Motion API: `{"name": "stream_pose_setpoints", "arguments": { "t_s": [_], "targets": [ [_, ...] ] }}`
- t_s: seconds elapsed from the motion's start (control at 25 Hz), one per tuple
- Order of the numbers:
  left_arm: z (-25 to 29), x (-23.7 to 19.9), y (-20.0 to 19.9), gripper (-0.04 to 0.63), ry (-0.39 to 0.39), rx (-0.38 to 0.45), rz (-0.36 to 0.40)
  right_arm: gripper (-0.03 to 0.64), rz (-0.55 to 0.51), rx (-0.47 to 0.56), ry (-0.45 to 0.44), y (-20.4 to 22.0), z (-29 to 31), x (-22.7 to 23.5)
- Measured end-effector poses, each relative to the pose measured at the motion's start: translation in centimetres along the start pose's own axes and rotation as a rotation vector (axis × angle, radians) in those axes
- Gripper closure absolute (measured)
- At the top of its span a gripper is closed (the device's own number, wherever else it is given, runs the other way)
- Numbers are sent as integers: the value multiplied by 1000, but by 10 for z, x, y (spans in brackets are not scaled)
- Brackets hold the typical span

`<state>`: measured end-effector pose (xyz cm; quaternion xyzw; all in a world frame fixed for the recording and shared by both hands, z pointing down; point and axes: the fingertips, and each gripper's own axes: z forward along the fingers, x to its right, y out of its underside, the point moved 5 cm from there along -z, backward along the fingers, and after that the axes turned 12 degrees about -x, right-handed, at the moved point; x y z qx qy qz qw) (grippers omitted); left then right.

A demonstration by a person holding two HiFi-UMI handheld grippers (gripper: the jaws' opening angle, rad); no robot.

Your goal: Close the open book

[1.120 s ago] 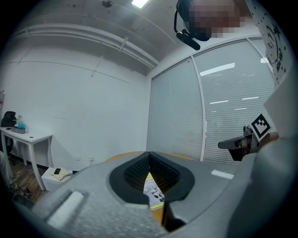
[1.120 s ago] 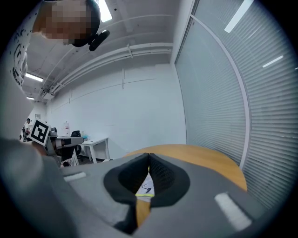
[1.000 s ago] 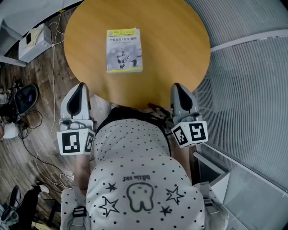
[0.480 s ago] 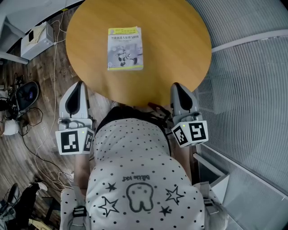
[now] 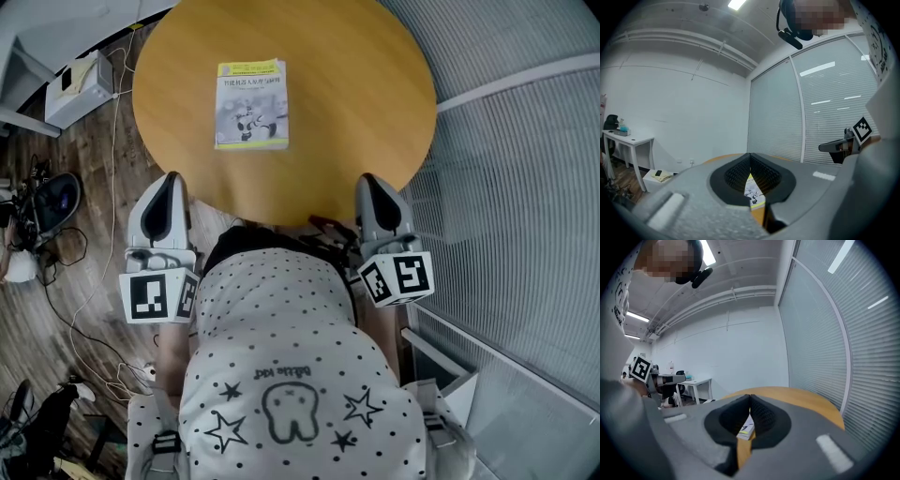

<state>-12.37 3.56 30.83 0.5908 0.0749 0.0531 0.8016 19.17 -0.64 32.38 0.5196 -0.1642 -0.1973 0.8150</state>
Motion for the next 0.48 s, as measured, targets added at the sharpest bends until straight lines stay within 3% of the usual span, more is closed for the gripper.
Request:
{"name": "stream_pose_setpoints", "arguments": {
  "t_s": [0.48],
  "targets": [
    [9, -25, 2, 586, -21, -10, -33, 612, -21, -19, -27, -14, 33, -13]
  ]
}}
